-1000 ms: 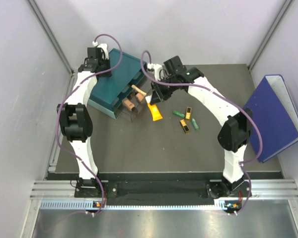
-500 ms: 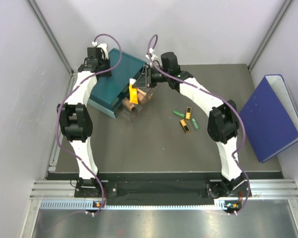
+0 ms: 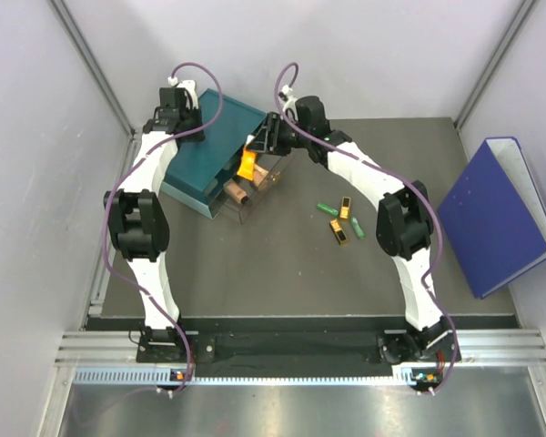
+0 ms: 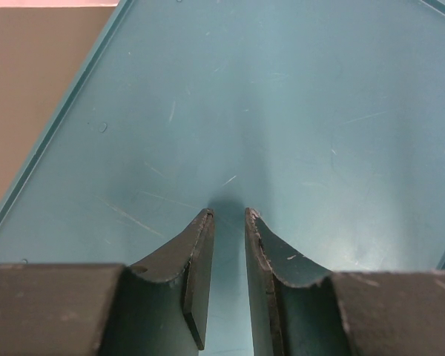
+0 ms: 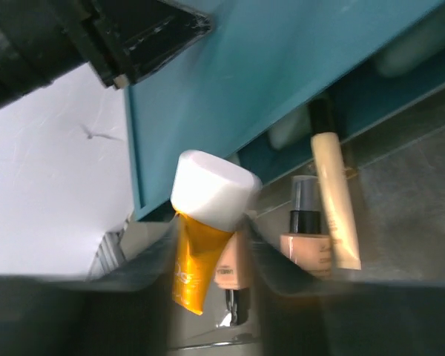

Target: Organize the makeup

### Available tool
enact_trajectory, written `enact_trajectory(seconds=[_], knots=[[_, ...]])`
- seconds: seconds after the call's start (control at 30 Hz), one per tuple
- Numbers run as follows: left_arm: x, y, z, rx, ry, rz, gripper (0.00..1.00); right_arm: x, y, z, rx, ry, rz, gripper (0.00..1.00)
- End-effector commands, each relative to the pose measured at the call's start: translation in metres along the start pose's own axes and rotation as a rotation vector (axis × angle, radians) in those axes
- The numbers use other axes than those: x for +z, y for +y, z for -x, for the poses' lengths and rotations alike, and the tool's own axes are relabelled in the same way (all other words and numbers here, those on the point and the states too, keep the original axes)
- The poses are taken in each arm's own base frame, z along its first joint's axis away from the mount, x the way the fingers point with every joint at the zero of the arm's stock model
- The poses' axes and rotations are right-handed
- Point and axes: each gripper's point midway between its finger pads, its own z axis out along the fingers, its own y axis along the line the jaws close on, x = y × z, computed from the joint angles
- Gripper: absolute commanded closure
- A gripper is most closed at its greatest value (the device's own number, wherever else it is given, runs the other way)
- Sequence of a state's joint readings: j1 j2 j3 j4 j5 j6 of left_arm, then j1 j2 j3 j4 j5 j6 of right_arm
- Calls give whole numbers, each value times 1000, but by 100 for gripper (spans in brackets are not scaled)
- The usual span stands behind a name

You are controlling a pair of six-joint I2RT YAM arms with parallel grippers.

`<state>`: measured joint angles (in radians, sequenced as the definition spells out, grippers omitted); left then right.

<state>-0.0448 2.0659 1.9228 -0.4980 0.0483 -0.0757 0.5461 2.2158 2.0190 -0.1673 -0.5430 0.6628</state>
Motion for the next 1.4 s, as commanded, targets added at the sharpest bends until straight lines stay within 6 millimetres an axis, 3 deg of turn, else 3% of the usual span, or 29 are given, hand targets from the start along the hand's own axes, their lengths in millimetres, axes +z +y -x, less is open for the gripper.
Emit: enact_trajectory(seconds=[0.0,0.03,0.23,0.27,0.33,0.37,0.4,0.47,0.5,0.57,0.6,0.67,0.7,0.77,0.8,0.87,0.9,1.1,1.23,1.37], knots=[[5,4,-116,-28,386,14,71,-26,24,47,-130,-129,-36,27],[4,3,-115,-29,384,11,71,-26,20,46,-132,-129,-53,17],[4,4,-114,-25,383,13,71,-35,14,50,-141,-136,-77,13],[4,4,-115,-25,385,13,71,-44,22,56,-150,-157,-71,13],[3,4,-115,-26,385,12,71,-51,14,58,-142,-173,-86,13],[4,3,-116,-26,388,9,71,-62,22,64,-149,-197,-77,13],[4,3,-116,-26,388,9,71,-64,14,58,-124,-189,-88,14],[4,3,-117,-26,391,9,71,-82,17,68,-125,-225,-84,16],[3,3,-118,-25,393,7,71,-84,8,60,-101,-214,-95,16],[3,3,-118,-25,393,7,71,-101,12,68,-101,-254,-81,20],[4,3,-119,-26,396,6,71,-102,-1,56,-71,-236,-94,21],[4,2,-117,-26,390,4,71,-112,-5,59,-61,-266,-79,27],[5,2,-118,-25,395,0,71,-110,-17,46,-12,-247,-80,37],[5,3,-118,-22,395,2,70,-108,-24,42,20,-242,-34,54],[6,3,-119,-19,399,3,71,-105,-32,31,88,-222,-22,73],[6,4,-118,-16,397,7,70,-102,-35,27,194,-235,51,90],[5,4,-118,-15,399,6,70,-100,-46,13,252,-224,63,100],[6,4,-118,-10,399,8,70,-87,-49,8,405,-247,226,100],[6,4,-119,-8,403,10,70,-71,-65,4,458,-234,231,100],[8,4,-120,-12,405,10,70,-57,-69,14,447,-224,238,100]])
